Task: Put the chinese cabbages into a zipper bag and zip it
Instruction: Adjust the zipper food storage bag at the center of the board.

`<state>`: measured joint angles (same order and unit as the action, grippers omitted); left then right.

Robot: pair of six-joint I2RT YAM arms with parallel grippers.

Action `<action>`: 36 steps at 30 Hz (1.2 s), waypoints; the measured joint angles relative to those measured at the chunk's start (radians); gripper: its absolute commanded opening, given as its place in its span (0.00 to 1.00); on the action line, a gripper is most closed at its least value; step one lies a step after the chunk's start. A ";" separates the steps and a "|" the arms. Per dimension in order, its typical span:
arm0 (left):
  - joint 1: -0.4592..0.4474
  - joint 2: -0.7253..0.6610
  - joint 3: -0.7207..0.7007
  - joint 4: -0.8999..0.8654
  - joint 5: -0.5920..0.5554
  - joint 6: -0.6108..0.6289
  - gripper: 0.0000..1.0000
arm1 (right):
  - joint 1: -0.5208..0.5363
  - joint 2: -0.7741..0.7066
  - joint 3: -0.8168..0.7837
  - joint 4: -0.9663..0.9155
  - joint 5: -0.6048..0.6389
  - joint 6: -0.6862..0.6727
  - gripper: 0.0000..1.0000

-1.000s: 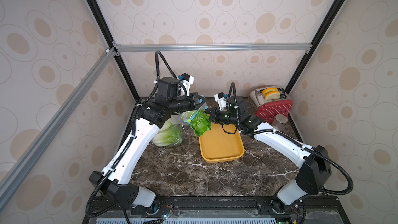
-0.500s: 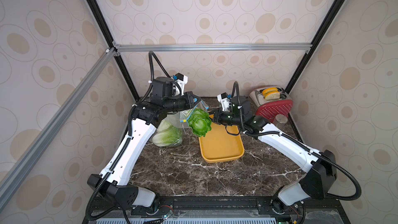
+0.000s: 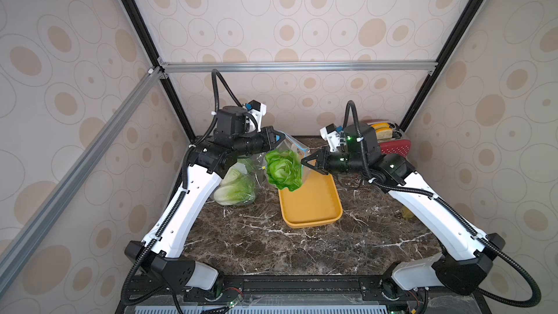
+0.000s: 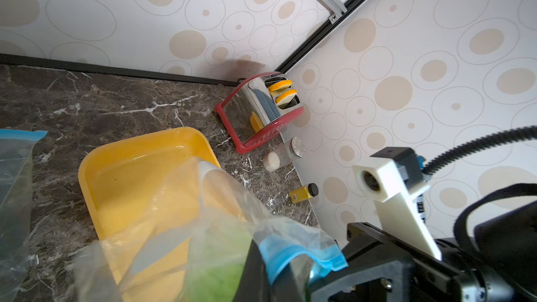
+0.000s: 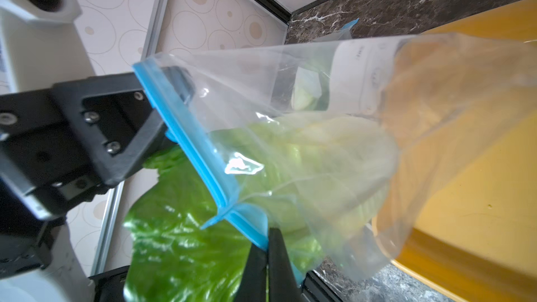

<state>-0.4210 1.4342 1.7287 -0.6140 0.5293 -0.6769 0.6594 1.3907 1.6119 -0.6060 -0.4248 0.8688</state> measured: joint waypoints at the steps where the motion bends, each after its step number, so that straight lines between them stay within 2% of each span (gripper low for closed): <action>1: 0.000 -0.002 -0.002 -0.010 -0.007 0.002 0.00 | 0.000 -0.004 0.000 -0.007 -0.015 0.011 0.00; 7: 0.000 -0.020 0.023 -0.219 -0.102 0.081 0.00 | 0.033 0.036 -0.014 0.008 -0.105 0.103 0.00; 11: 0.005 -0.064 0.065 -0.352 -0.188 0.139 0.00 | 0.100 0.117 0.101 -0.023 -0.138 0.117 0.00; 18: 0.024 -0.072 0.308 -0.579 -0.269 0.229 0.00 | 0.112 0.148 0.216 0.034 -0.213 0.179 0.00; 23: 0.037 -0.058 0.419 -0.742 -0.372 0.290 0.00 | 0.115 0.143 0.147 0.094 -0.242 0.200 0.00; 26: 0.038 -0.055 0.422 -0.820 -0.387 0.305 0.00 | 0.141 0.157 0.049 0.126 -0.257 0.216 0.00; 29: 0.039 -0.048 0.401 -0.856 -0.415 0.312 0.00 | 0.198 0.209 0.057 0.097 -0.260 0.203 0.00; 36: 0.044 -0.059 0.195 -0.800 -0.420 0.310 0.00 | 0.217 0.180 0.002 0.115 -0.282 0.218 0.00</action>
<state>-0.3771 1.3754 1.9232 -1.4136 0.1089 -0.3668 0.8761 1.5711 1.6138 -0.4911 -0.7067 1.0870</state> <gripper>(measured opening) 0.047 0.041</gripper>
